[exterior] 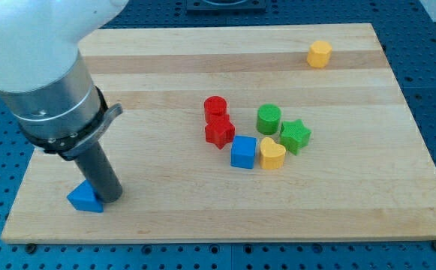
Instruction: Push the triangle towards the bottom left corner
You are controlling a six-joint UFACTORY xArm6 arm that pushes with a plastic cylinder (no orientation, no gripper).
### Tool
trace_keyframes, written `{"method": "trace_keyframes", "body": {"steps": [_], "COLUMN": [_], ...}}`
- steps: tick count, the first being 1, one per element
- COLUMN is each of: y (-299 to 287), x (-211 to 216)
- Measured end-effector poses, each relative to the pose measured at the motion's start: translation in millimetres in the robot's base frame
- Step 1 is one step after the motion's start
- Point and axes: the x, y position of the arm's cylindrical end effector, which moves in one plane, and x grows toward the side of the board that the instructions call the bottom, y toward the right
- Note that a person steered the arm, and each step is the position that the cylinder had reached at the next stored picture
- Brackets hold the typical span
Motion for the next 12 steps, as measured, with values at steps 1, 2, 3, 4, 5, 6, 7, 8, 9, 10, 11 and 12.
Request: {"method": "trace_keyframes", "body": {"steps": [1,2,3,4,5,6,7,8,9,10,11,12], "y": [-1.7,36.4,60.4,107.3,182.5,219.6,235.5,337.6,386.1,380.2,341.9,303.0], "x": [0.0,2.1,9.3,14.5,8.6,7.2,6.5,-31.8,-109.9,-117.9,-170.7,-210.4]}}
